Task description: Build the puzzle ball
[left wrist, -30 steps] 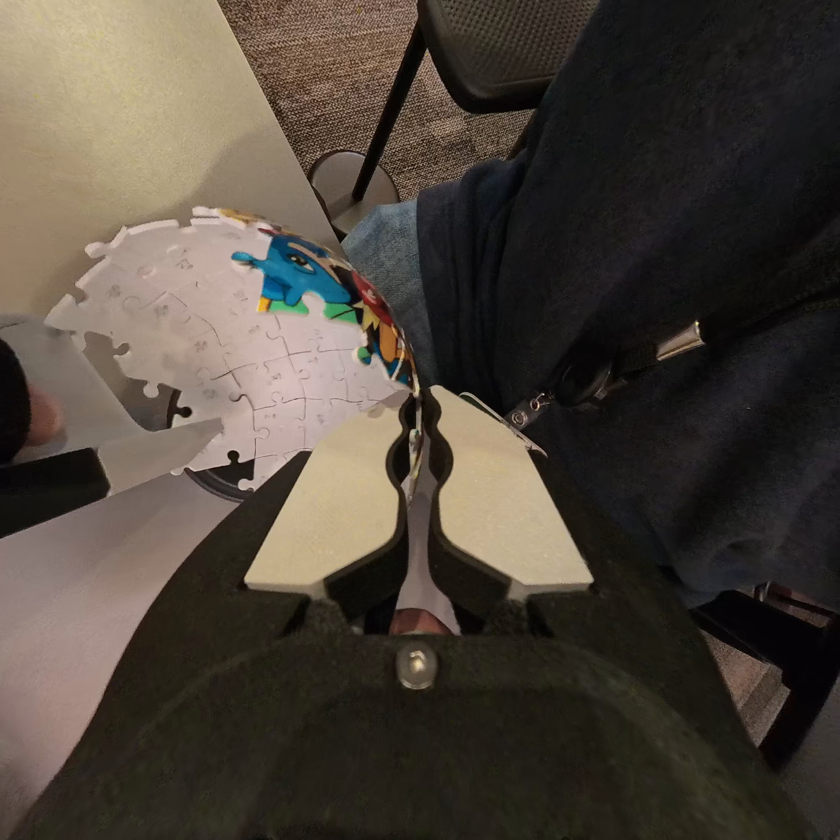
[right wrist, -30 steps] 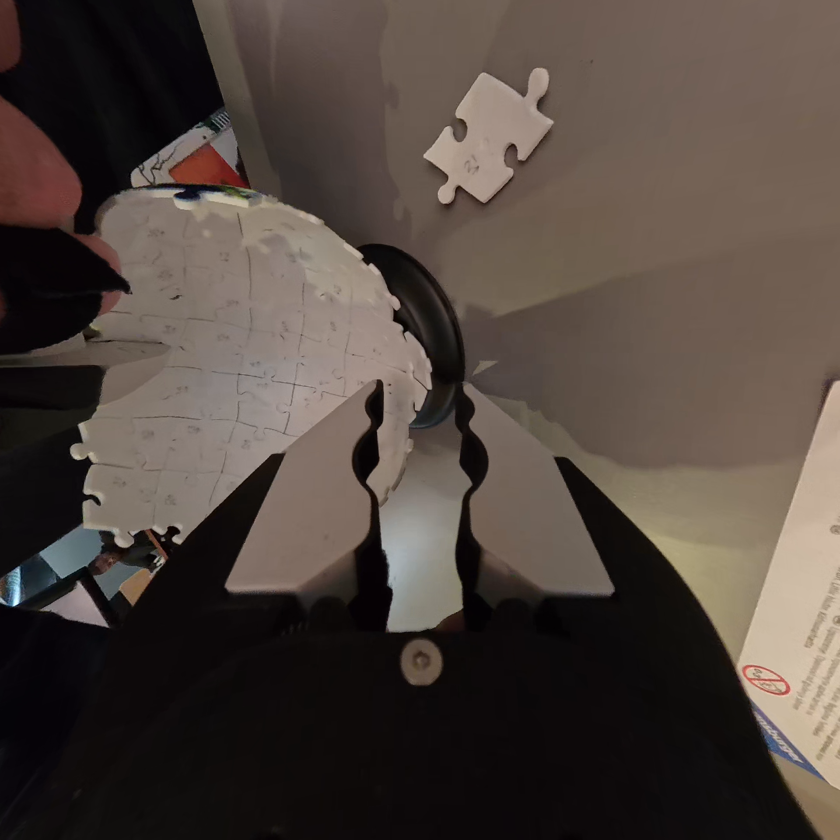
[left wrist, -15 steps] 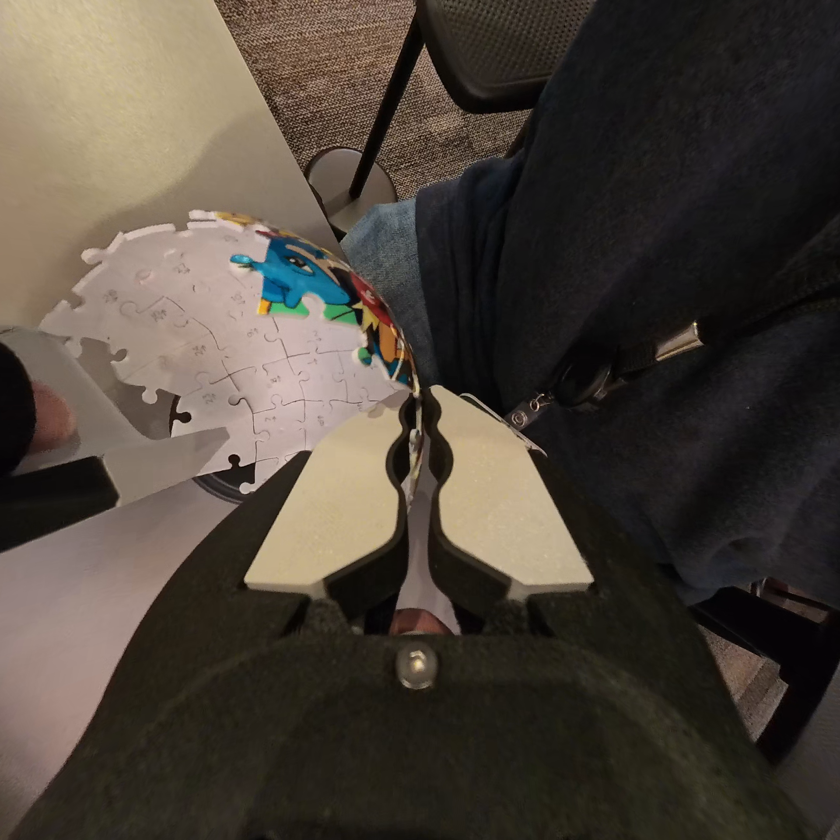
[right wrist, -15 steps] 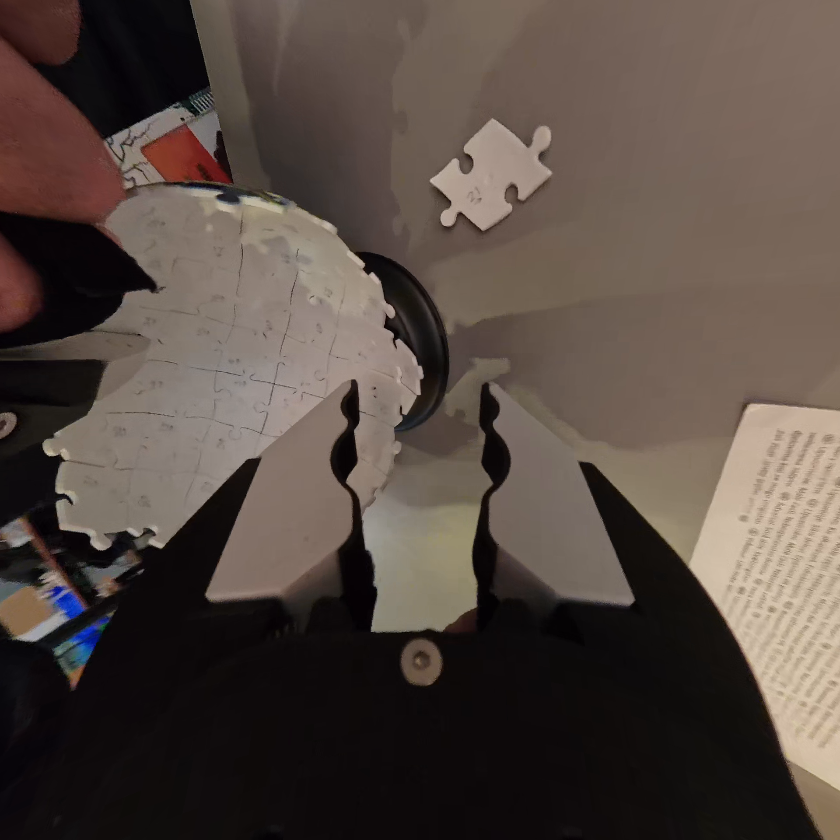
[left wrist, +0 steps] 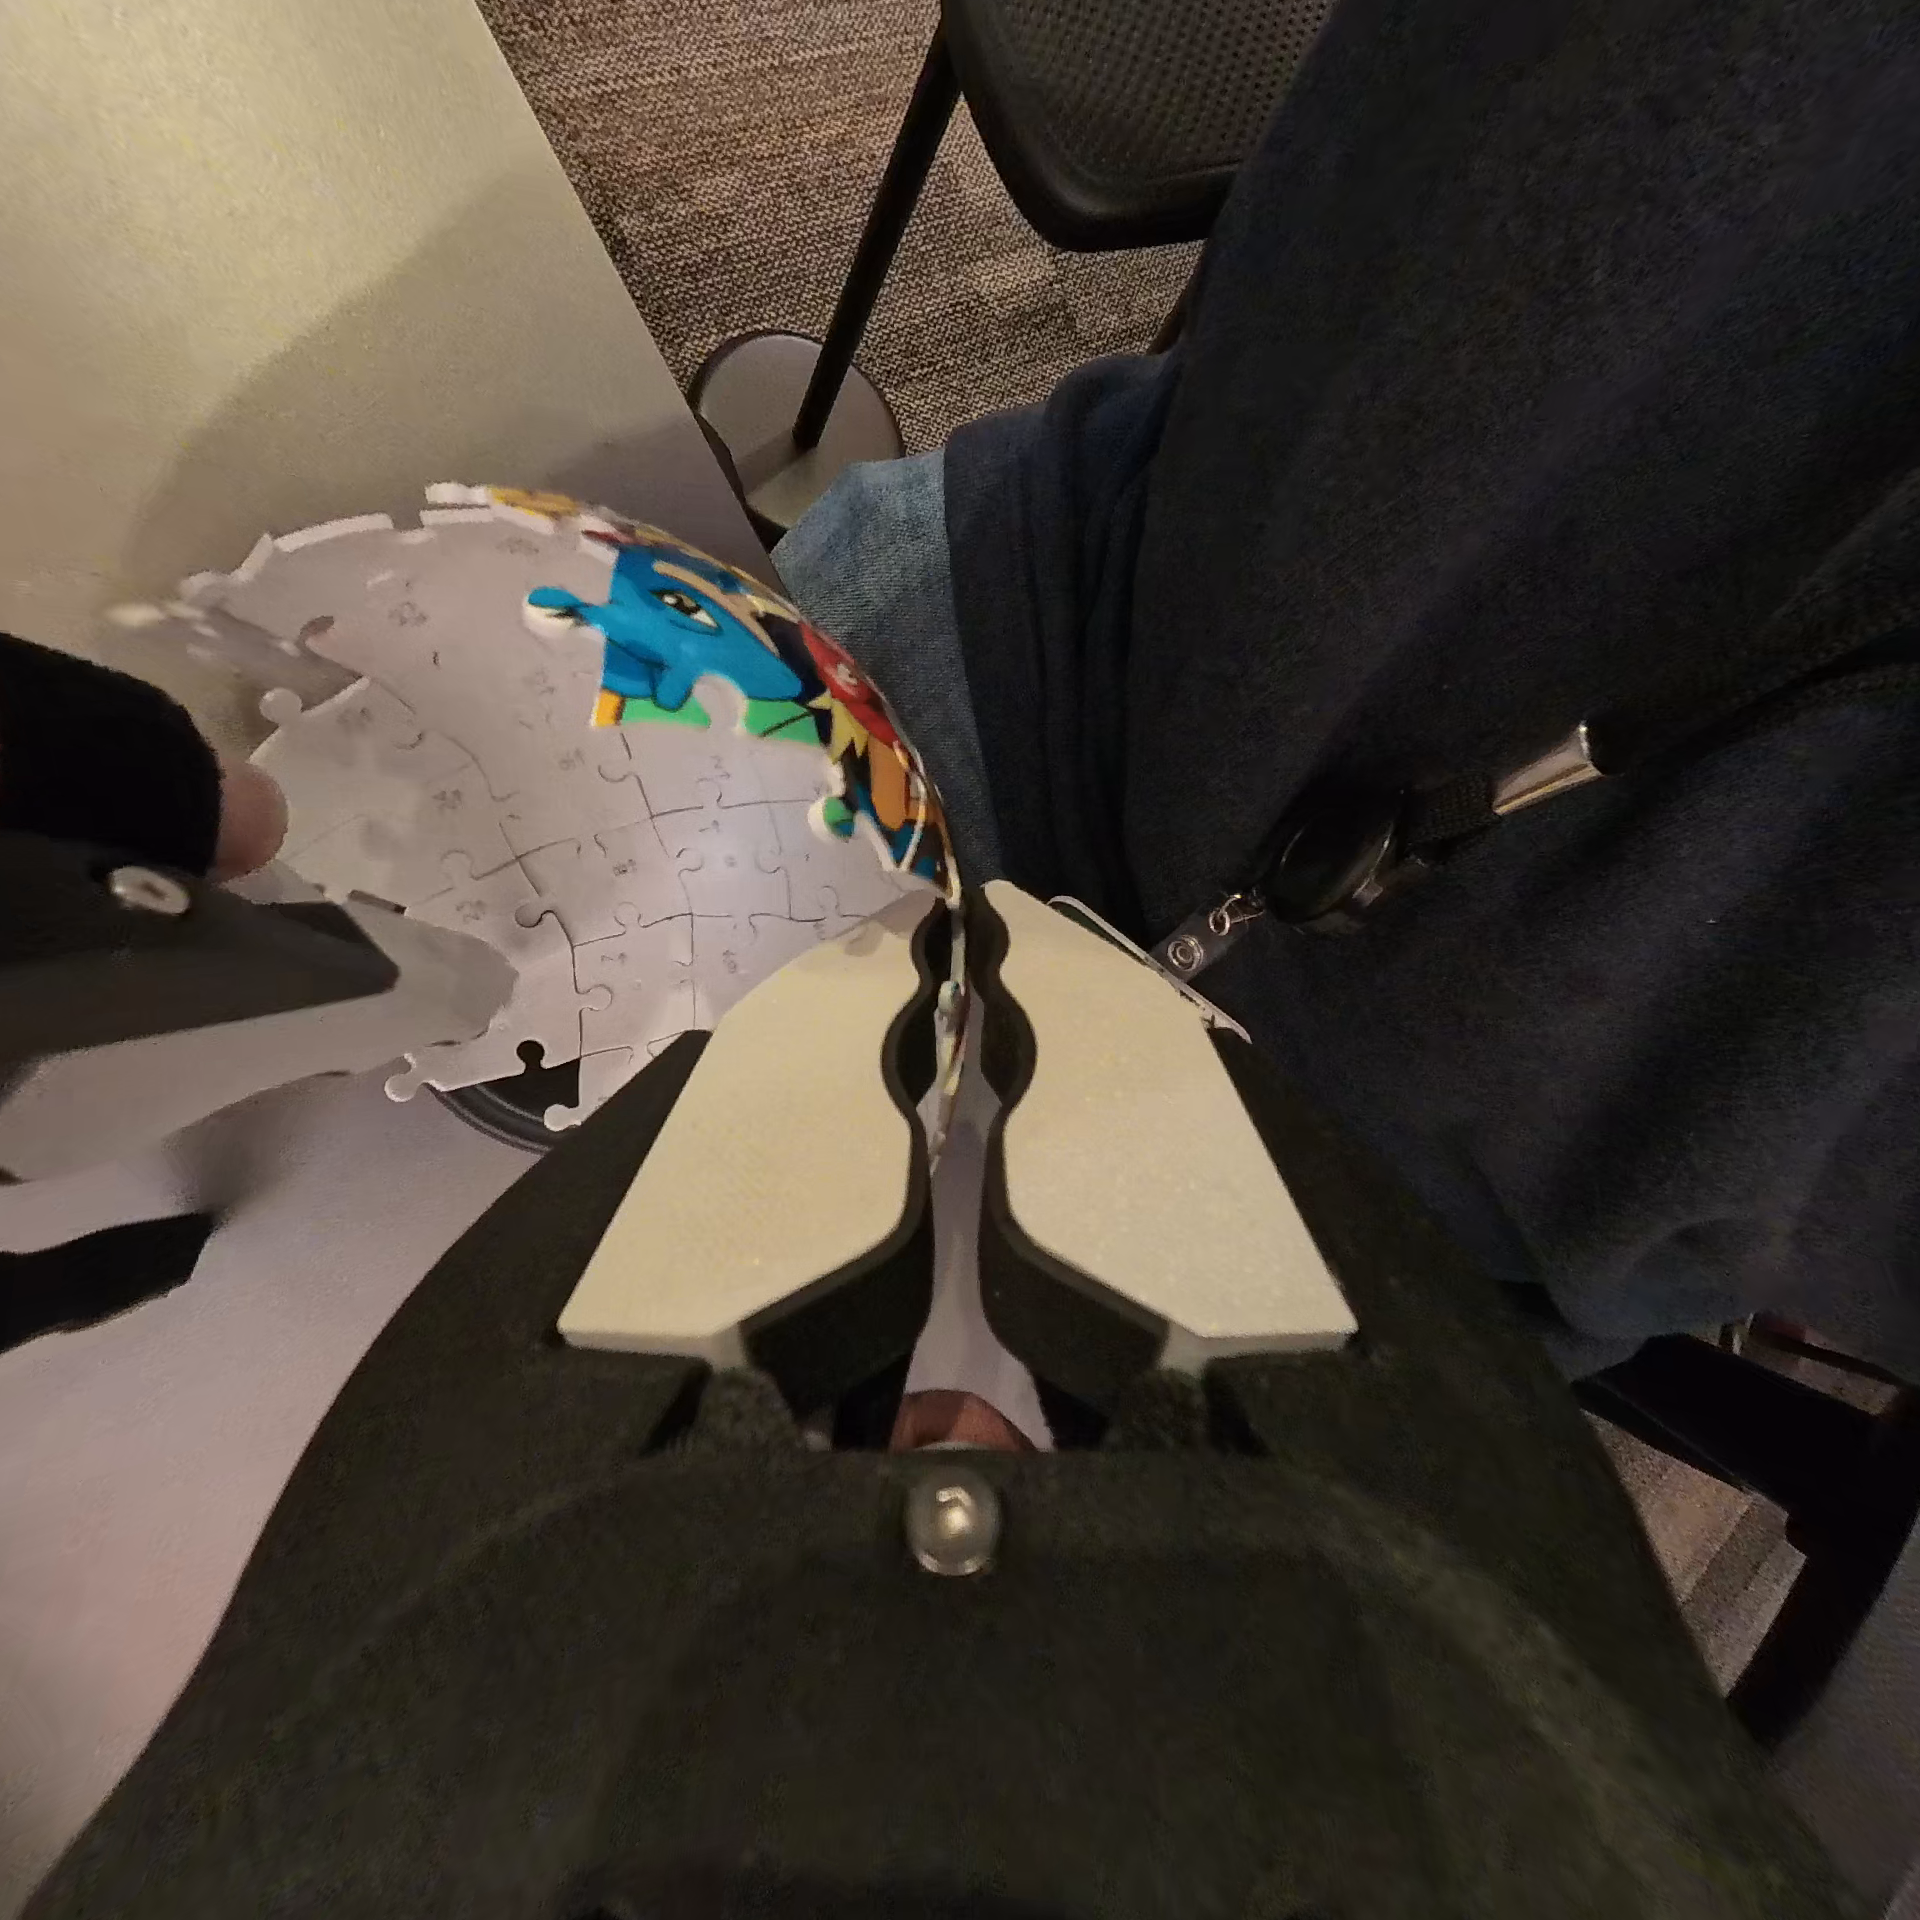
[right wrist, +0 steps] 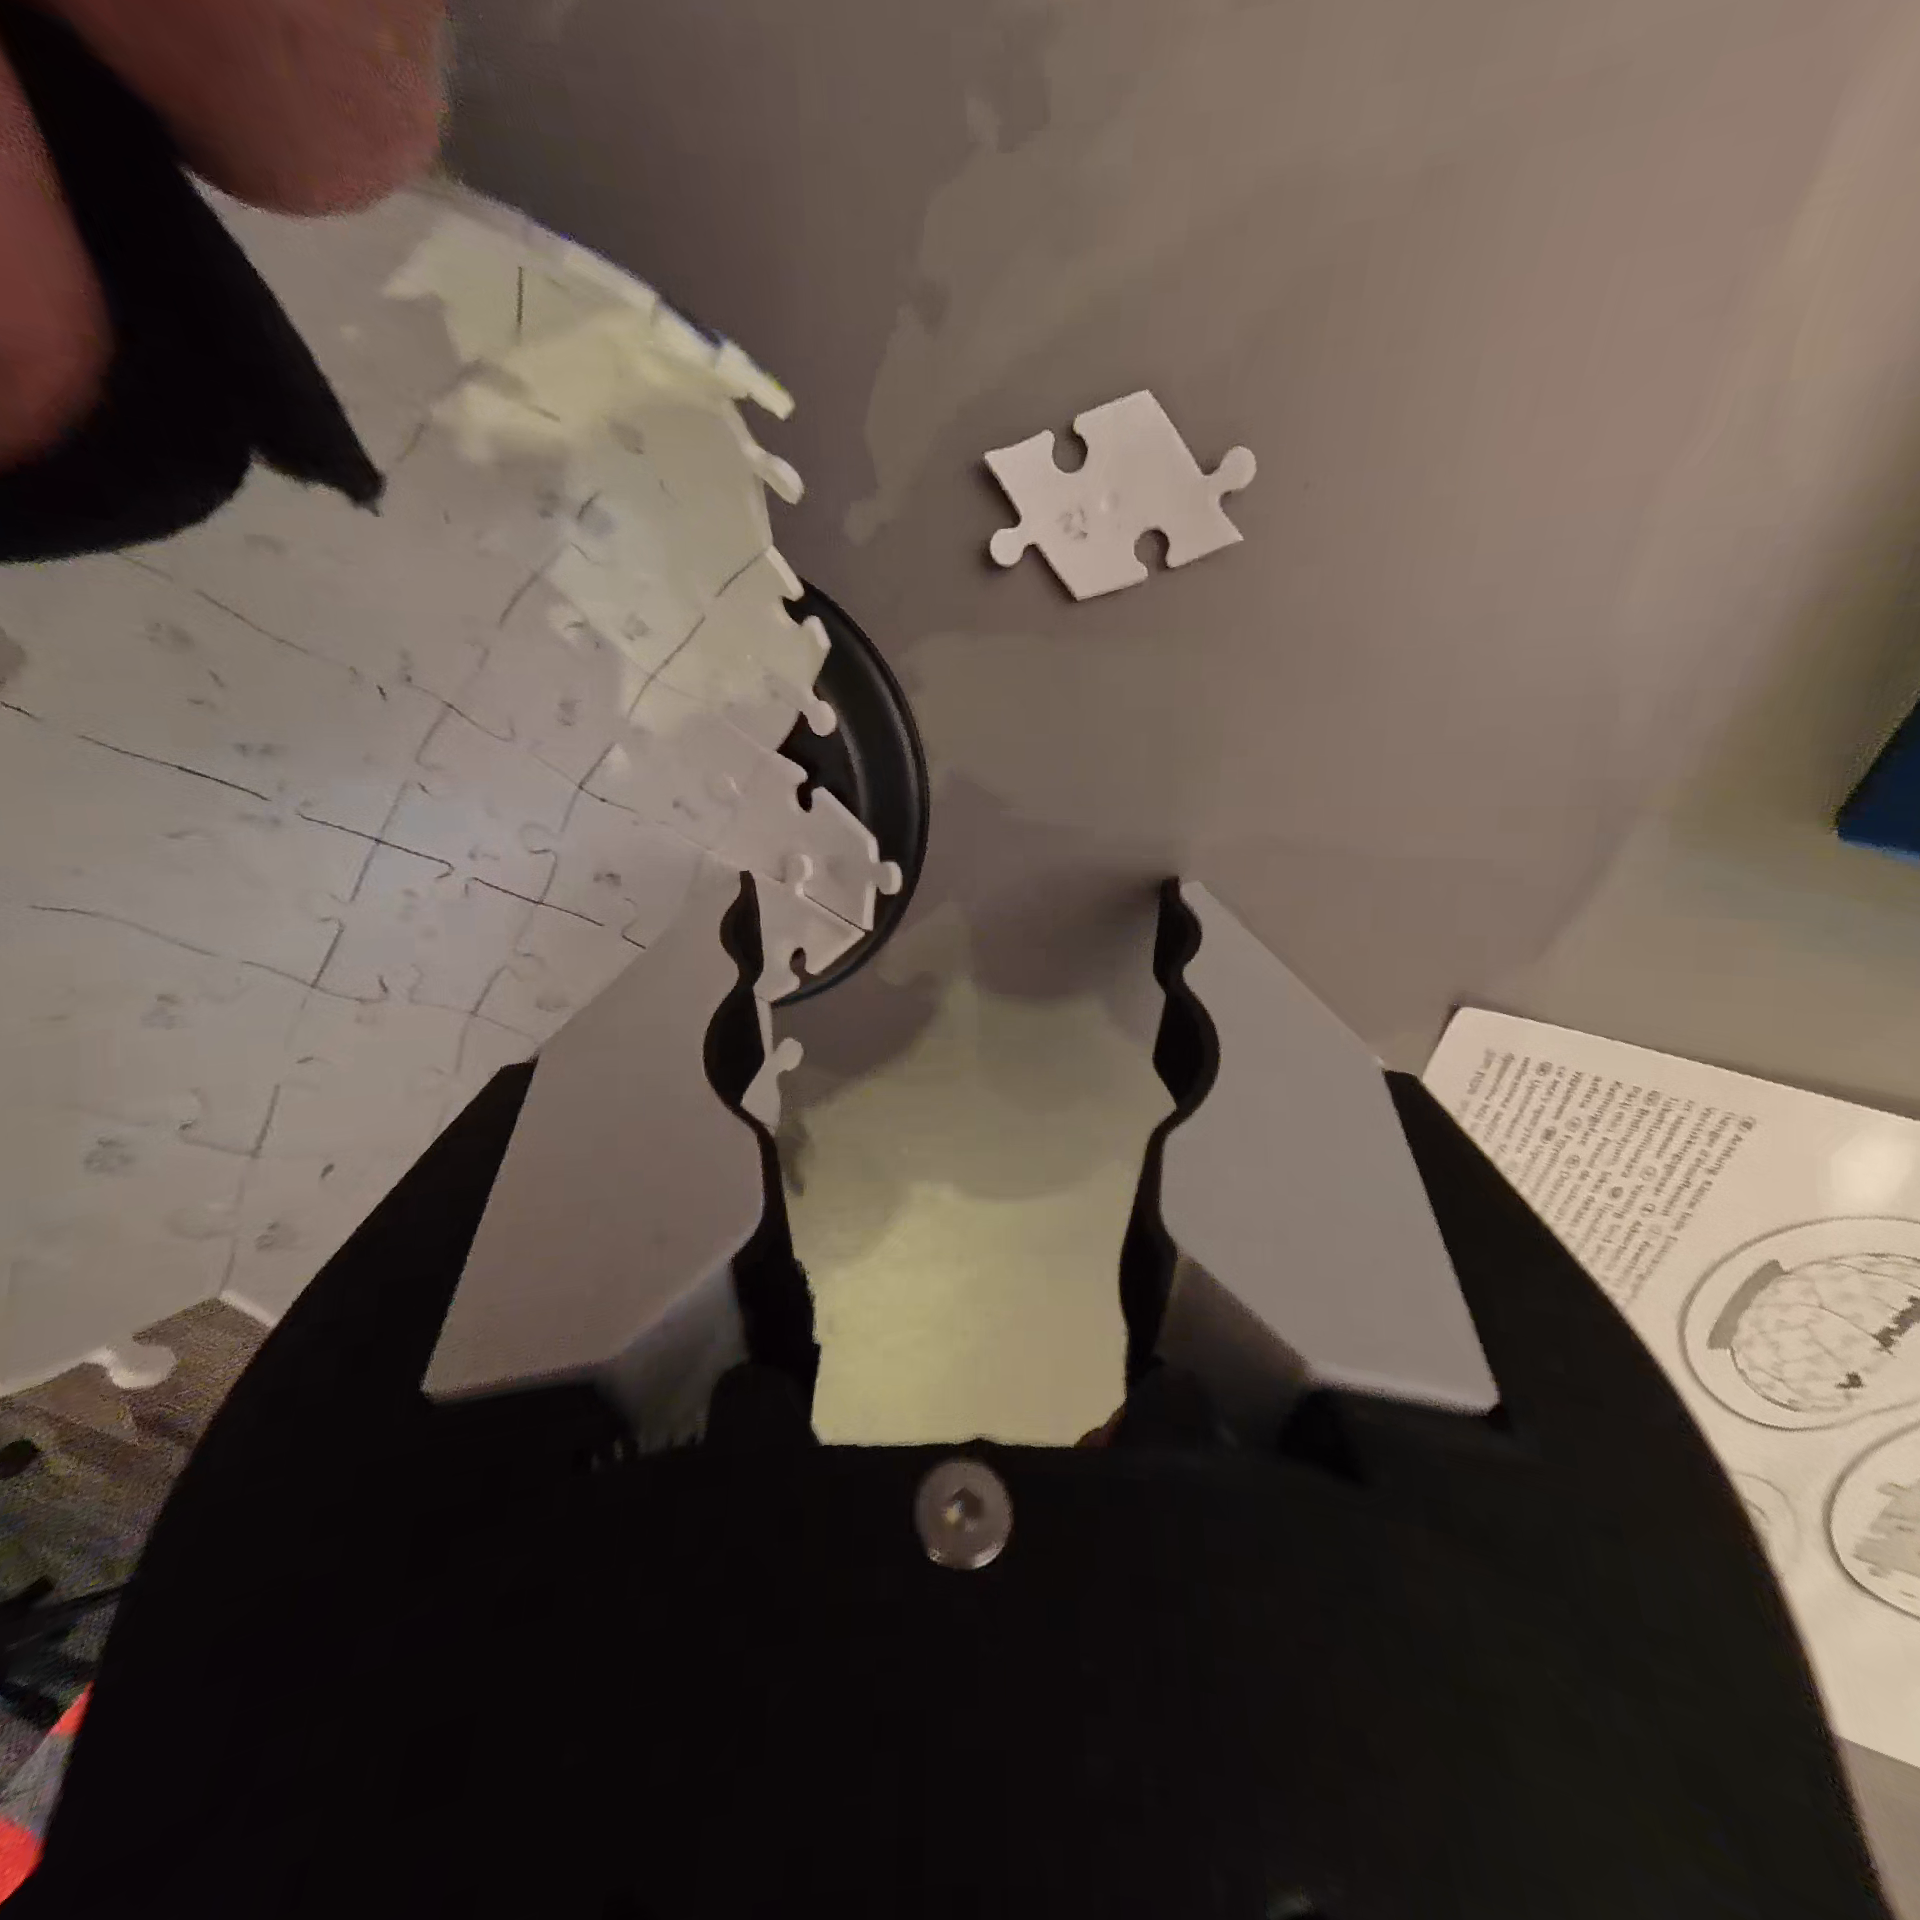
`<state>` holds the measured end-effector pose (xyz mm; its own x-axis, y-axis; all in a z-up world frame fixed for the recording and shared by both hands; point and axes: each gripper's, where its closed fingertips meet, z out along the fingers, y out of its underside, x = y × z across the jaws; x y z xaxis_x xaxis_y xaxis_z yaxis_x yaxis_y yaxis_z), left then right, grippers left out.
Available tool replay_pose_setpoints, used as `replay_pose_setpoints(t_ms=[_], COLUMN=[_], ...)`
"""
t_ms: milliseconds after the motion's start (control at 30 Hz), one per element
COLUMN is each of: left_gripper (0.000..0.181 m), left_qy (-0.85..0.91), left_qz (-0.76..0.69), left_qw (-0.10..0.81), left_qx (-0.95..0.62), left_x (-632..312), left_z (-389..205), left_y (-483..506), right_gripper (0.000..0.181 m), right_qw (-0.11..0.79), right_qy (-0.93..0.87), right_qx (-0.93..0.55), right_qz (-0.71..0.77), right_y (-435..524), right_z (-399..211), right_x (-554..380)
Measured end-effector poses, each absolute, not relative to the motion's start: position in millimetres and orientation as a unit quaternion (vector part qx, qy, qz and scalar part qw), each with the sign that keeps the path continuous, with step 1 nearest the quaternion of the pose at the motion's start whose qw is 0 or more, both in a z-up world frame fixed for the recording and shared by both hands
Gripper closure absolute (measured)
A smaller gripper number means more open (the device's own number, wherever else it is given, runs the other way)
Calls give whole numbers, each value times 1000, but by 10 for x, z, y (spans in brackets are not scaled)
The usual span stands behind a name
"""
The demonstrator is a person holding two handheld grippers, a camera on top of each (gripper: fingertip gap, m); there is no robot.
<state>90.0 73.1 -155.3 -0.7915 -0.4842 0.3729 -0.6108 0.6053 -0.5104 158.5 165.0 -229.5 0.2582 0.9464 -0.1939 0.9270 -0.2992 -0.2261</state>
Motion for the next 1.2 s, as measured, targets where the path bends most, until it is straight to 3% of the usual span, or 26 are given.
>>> replay_pose_setpoints(t_ms=[800,967,1200], left_gripper=[179,179,179], left_qy=[-895,-894,-892], left_qz=[311,314,316], left_qw=[95,97,99], left_qx=[305,304,307], left_x=[904,898,893], left_z=[-1556,-1547,-1549], left_y=[730,730,744], right_gripper=[107,96,99], right_qw=[70,86,98], right_qy=[-587,-585,-582], right_qx=[-795,-795,-795], right_qz=[138,136,143], right_y=[1641,1671,1659], right_z=[-2322,-2337,-2334], right_x=[1612,1611,1620])
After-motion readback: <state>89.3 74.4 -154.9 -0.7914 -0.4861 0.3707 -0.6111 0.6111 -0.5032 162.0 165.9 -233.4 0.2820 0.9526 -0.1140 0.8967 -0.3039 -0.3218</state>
